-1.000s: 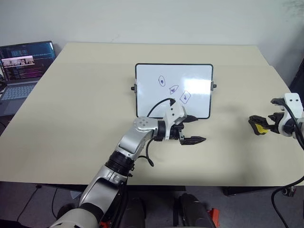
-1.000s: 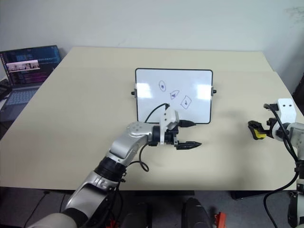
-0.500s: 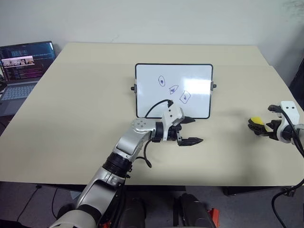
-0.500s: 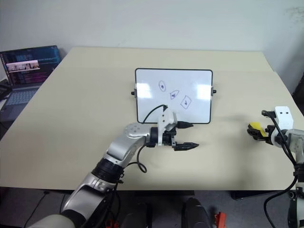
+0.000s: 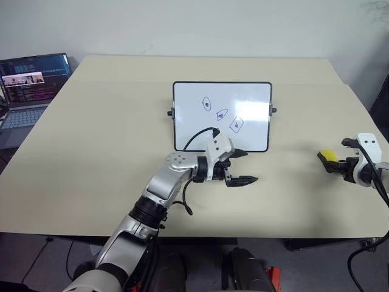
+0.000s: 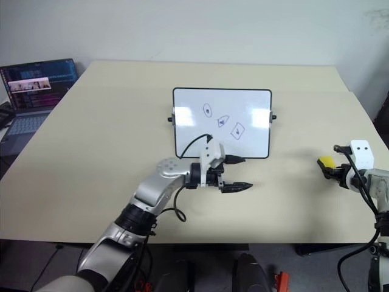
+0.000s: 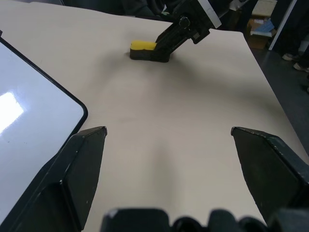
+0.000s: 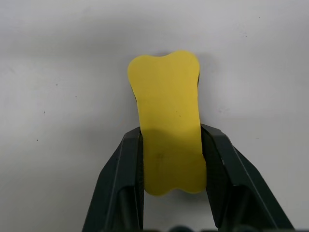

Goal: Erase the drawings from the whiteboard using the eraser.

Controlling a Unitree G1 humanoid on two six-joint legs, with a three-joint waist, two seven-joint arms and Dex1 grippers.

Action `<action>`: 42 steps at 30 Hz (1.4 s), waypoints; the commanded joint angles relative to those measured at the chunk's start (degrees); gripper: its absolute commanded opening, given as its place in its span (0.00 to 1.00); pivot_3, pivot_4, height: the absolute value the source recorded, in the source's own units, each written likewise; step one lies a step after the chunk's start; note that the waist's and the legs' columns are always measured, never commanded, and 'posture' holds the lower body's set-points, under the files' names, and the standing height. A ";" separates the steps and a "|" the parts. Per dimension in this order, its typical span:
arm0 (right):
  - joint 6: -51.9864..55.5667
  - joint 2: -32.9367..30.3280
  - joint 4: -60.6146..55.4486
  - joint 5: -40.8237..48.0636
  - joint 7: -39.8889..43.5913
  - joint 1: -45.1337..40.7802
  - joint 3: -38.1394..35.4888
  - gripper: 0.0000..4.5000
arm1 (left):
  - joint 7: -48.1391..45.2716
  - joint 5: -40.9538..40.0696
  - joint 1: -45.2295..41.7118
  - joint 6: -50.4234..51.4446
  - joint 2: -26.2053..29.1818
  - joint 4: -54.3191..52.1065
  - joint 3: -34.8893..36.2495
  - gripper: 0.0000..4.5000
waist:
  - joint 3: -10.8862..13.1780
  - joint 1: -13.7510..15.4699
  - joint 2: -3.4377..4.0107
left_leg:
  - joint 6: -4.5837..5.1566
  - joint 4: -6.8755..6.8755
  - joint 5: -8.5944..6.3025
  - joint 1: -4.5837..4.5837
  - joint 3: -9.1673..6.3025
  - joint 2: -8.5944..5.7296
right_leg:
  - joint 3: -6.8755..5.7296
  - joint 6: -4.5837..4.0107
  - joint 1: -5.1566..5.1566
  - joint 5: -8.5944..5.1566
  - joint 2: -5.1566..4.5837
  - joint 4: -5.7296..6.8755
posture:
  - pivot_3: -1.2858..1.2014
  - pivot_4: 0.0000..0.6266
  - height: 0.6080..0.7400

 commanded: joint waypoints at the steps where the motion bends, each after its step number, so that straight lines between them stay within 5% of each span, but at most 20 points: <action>1: -0.15 -0.20 -0.73 -0.09 0.34 -0.36 -0.62 0.28 | 0.06 -0.01 -0.53 -0.31 -0.10 -1.91 0.94 1.00 | 0.00 0.00 0.00 | 0.00 0.00 0.00 0.00 0.00 0.00 | 0.00 0.00 0.00 0.00 0.00 0.00 | 0.52 0.24 1.00; 14: 0.04 -0.12 -1.71 0.17 0.23 -0.50 -0.79 0.28 | 0.29 0.14 -0.69 -0.69 -0.27 -1.13 1.07 1.00 | 0.00 0.00 0.00 | 0.00 0.01 0.00 0.00 0.00 0.00 | 0.00 0.00 0.00 0.00 0.00 0.02 | 0.52 0.24 1.00; 25: 2.53 1.56 -14.26 2.54 -0.89 -3.96 -1.05 0.28 | 1.29 0.15 -1.95 -1.98 2.78 1.92 6.00 1.00 | 0.00 -0.27 0.01 | 0.00 0.02 0.00 0.01 0.00 0.00 | 0.00 0.00 0.00 0.00 0.00 0.05 | 0.52 0.24 1.00; 32: -0.40 11.75 -23.42 2.39 -5.65 -14.33 4.24 0.28 | 7.40 0.73 -0.63 -3.70 11.86 1.14 16.96 1.00 | 0.00 -0.91 0.01 | 0.00 0.01 0.01 0.07 -0.01 0.06 | 0.02 -0.01 -0.04 0.00 0.06 0.17 | 0.52 0.24 1.00; 42: -17.07 31.91 -11.09 -6.02 -12.62 -29.34 15.83 0.28 | 12.33 2.48 4.34 -4.69 15.92 -1.07 20.47 1.00 | 0.00 -0.03 0.00 | -0.01 0.00 0.01 -0.09 -0.18 0.05 | -0.23 -0.04 -0.11 0.01 -0.03 0.13 | 0.52 0.24 1.00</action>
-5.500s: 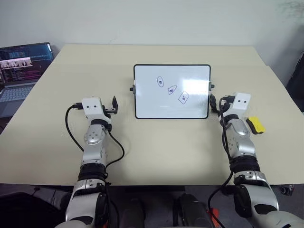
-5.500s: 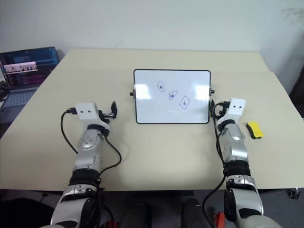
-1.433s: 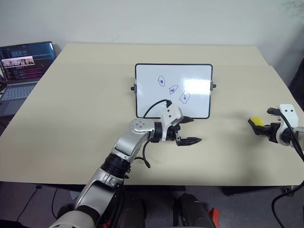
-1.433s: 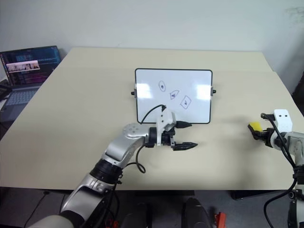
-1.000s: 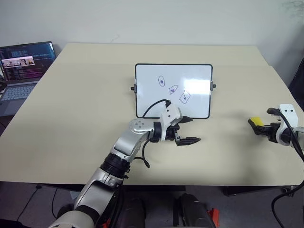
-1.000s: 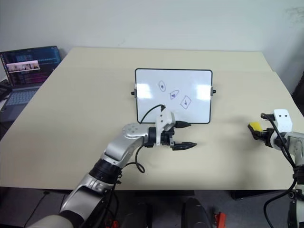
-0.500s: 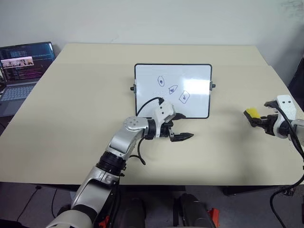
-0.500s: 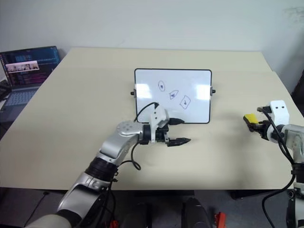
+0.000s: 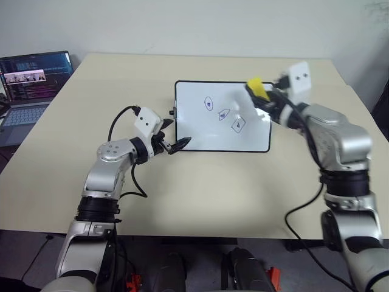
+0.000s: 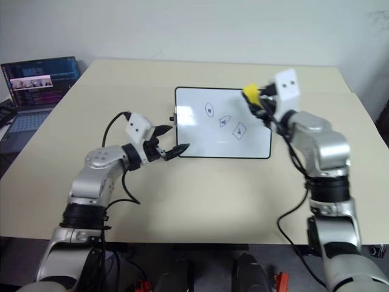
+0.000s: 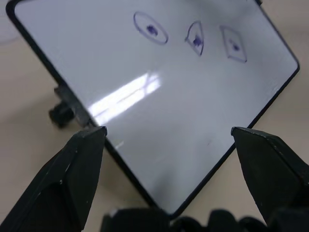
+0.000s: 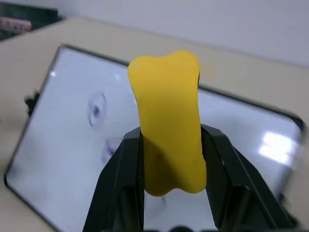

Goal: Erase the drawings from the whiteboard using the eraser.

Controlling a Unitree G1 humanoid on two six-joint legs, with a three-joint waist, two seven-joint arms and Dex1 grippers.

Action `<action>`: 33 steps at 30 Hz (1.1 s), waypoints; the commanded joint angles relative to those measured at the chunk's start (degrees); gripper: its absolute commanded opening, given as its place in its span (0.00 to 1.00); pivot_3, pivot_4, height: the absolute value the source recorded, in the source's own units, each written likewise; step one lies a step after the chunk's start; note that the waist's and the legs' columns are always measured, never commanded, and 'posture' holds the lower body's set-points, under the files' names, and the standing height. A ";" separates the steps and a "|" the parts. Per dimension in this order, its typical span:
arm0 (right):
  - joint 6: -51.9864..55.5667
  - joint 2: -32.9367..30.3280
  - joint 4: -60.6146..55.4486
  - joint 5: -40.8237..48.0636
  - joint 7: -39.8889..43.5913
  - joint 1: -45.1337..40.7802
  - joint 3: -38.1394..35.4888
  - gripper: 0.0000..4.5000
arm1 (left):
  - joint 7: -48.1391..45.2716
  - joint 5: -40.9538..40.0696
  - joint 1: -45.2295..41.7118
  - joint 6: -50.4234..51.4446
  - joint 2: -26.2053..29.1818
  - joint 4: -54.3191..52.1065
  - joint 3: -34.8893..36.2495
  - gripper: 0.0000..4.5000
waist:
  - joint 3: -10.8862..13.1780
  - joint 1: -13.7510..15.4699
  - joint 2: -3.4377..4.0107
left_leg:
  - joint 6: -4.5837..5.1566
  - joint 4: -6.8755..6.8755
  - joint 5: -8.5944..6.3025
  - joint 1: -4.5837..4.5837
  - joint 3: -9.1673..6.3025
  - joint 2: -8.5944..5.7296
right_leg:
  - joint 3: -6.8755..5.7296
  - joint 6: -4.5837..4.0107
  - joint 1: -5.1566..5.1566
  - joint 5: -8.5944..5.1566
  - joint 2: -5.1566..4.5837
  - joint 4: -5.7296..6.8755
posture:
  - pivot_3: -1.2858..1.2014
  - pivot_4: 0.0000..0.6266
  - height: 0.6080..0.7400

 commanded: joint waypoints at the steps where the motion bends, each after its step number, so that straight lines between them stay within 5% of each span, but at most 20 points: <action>1: -10.10 3.94 4.42 -5.02 -1.53 -3.14 4.24 0.28 | 1.31 1.02 -0.40 -1.91 0.34 -2.55 0.27 1.00 | 0.00 0.04 0.00 | 0.00 -0.01 0.00 0.00 -0.03 0.00 | -0.04 -0.01 0.00 0.00 0.00 0.01 | 0.52 0.24 1.00; 9: -22.10 10.52 20.36 -10.75 -4.71 -6.44 6.10 0.28 | 3.14 0.77 -1.33 -2.06 -0.34 -2.79 0.76 1.00 | -0.01 -0.24 -0.01 | 0.00 0.00 0.00 0.01 -0.06 0.00 | -0.08 -0.03 0.00 0.00 0.00 0.06 | 0.52 0.24 1.00; 33: -30.44 14.60 46.79 -19.08 -9.01 -16.41 6.93 0.28 | 1.47 -0.21 -1.34 1.59 0.92 -8.98 0.23 1.00 | 0.00 -0.67 0.01 | -0.01 -0.03 0.00 0.03 -0.06 0.00 | -0.08 -0.04 -0.01 0.00 0.00 0.08 | 0.52 0.24 1.00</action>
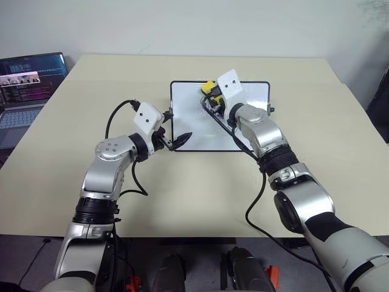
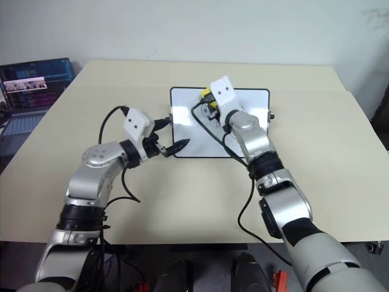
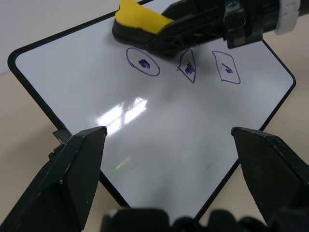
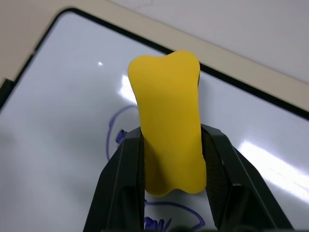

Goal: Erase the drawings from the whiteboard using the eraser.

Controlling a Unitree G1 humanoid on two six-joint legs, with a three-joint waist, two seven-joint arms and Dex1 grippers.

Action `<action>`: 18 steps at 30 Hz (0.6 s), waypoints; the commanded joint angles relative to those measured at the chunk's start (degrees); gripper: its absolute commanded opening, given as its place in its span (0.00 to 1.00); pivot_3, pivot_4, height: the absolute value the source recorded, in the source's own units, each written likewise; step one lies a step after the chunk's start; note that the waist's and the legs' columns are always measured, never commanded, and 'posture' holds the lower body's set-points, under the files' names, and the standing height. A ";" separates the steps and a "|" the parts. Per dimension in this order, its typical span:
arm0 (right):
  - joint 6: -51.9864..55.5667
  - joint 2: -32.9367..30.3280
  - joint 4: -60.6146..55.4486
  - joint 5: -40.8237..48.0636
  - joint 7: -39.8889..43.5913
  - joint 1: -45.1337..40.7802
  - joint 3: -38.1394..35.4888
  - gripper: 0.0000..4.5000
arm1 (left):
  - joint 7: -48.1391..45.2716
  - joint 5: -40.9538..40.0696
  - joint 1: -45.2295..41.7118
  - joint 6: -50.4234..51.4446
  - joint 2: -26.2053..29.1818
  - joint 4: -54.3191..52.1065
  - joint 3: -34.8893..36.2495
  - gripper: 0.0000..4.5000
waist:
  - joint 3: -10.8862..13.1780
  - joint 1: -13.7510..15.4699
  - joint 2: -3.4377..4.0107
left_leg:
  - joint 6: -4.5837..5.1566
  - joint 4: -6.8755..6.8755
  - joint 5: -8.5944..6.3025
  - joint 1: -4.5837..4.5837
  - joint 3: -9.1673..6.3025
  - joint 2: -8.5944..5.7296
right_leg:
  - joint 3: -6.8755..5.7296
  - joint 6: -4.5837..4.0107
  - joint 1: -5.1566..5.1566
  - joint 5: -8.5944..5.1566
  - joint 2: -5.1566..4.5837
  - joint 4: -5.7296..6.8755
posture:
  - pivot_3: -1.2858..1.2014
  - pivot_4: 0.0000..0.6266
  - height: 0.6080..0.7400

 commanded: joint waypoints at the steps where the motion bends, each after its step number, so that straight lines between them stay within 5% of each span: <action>1: -1.90 0.10 4.36 -2.32 -1.15 -2.38 0.52 0.28 | -0.05 -0.33 -0.47 -0.09 0.86 -3.14 0.45 1.00 | 0.00 -0.02 -0.01 | 0.00 0.00 0.00 0.01 0.00 0.00 | 0.00 0.00 0.00 0.00 0.00 0.02 | 0.52 0.24 1.00; 18: -0.24 3.10 3.99 -5.06 7.67 2.85 4.00 0.28 | 0.14 -0.53 0.04 0.73 2.02 -4.40 1.18 1.00 | -0.06 -1.15 -0.06 | 0.00 0.02 0.04 0.45 -0.04 0.04 | 0.01 -0.10 0.35 0.07 0.09 0.14 | 0.52 0.24 1.00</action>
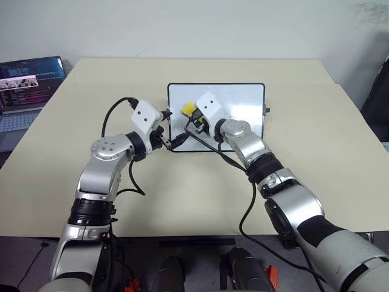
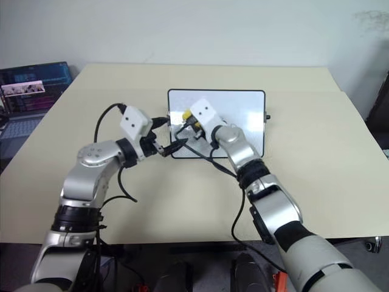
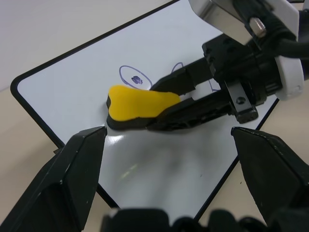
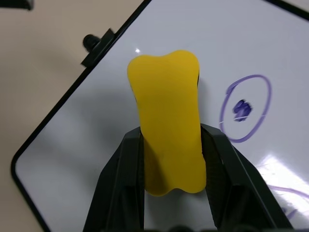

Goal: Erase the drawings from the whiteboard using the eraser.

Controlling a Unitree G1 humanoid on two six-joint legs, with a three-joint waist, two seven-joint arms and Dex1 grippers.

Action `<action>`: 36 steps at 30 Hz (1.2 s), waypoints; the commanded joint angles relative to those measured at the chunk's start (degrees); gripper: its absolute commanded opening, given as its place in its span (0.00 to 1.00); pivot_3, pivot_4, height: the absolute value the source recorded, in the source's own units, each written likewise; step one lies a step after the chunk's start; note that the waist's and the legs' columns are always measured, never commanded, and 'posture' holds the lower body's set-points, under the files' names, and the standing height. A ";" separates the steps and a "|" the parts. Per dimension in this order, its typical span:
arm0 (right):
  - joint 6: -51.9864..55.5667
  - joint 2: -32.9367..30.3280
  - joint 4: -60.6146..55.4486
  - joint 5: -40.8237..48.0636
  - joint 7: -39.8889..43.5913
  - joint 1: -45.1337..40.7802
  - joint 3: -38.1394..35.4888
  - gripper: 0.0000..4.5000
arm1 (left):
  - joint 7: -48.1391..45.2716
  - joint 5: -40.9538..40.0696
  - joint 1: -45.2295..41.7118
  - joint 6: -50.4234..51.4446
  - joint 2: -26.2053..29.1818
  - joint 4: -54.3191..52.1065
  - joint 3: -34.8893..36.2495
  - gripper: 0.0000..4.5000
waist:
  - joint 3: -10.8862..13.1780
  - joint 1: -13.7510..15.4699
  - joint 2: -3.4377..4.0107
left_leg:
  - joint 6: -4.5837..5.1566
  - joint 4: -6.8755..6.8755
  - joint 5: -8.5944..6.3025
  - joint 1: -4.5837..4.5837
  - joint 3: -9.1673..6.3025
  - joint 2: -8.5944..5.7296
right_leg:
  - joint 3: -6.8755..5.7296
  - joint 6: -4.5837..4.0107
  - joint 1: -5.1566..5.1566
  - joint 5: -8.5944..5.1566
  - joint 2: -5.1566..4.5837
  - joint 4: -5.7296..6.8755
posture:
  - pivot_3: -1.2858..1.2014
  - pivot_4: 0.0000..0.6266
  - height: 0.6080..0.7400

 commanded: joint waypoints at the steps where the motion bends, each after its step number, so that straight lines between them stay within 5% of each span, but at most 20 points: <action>1: 2.34 -1.48 1.28 -0.59 -1.49 -0.03 -1.17 0.28 | 0.29 -0.47 -0.56 -0.46 0.56 -1.81 0.92 1.00 | 0.00 0.04 0.00 | 0.00 0.00 0.01 0.01 -0.01 0.00 | 0.00 0.00 0.02 0.00 0.00 0.00 | 0.52 0.24 1.00; 14: 7.86 -10.51 -0.44 -2.11 -6.01 -2.23 -2.95 0.28 | -0.18 -0.37 -1.94 -1.25 -0.22 -0.23 0.21 1.00 | -0.01 0.95 -0.04 | 0.01 -0.03 0.03 0.54 -0.04 0.05 | -0.03 0.01 0.67 -0.03 0.06 -0.18 | 0.52 0.24 1.00; 29: 17.67 -7.20 -20.00 -3.69 7.56 5.21 7.65 0.27 | -0.76 -0.31 -2.96 -2.05 -0.63 1.22 -0.46 1.00 | 0.01 0.09 -0.03 | 0.01 -0.14 0.03 0.47 -0.03 0.13 | -0.02 0.00 0.58 -0.04 0.12 -0.21 | 0.52 0.24 1.00; 36: 14.70 -8.31 -11.44 -4.61 -1.39 0.06 3.66 0.27 | -0.55 -0.34 -2.71 -1.96 -0.42 0.91 -0.27 1.00 | 0.02 0.09 -0.03 | 0.00 -0.20 0.02 0.46 -0.03 0.13 | -0.02 0.00 0.57 -0.04 0.12 -0.28 | 0.52 0.24 1.00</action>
